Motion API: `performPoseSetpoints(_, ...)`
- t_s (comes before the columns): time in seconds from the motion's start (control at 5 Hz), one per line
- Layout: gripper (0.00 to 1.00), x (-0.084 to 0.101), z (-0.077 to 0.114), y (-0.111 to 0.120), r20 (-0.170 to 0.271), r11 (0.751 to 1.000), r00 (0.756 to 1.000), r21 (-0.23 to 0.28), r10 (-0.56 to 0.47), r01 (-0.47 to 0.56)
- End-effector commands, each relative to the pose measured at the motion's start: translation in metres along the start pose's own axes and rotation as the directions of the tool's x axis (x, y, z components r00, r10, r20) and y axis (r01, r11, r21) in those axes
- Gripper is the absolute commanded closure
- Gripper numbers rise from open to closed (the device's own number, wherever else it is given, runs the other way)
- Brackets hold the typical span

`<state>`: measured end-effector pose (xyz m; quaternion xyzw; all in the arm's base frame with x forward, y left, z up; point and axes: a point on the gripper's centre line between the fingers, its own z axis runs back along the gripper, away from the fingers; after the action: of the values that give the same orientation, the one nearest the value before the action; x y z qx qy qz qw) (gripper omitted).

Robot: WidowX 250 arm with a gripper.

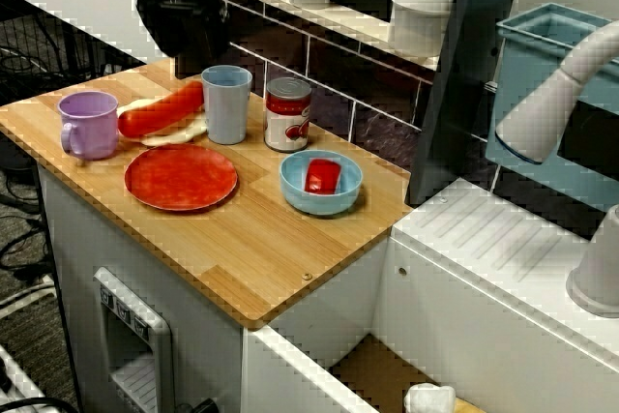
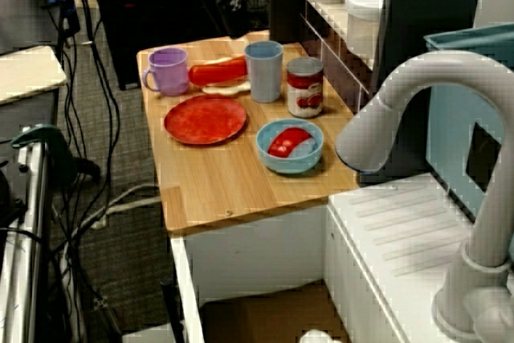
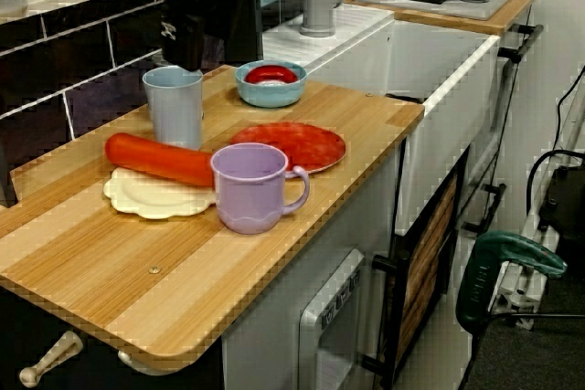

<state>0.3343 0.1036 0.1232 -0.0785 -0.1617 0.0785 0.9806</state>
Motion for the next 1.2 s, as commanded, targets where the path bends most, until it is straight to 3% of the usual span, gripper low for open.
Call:
performPoseSetpoints(0.0,0.0,0.002,0.021,0.04,0.072,0.999,0.997,0.033,-0.035,0.033)
performPoseSetpoints(0.2,0.0,-0.006,0.016,0.044,0.076,0.998,0.996,0.044,-0.049,0.046)
performPoseSetpoints(0.4,0.0,-0.016,0.004,0.048,0.113,0.997,0.992,0.043,-0.063,0.059)
performPoseSetpoints(0.6,0.0,-0.021,-0.012,0.048,0.11,0.998,0.992,0.016,-0.064,0.063)
performPoseSetpoints(1.0,0.0,-0.015,-0.037,0.05,0.126,0.996,0.99,0.069,-0.064,0.056)
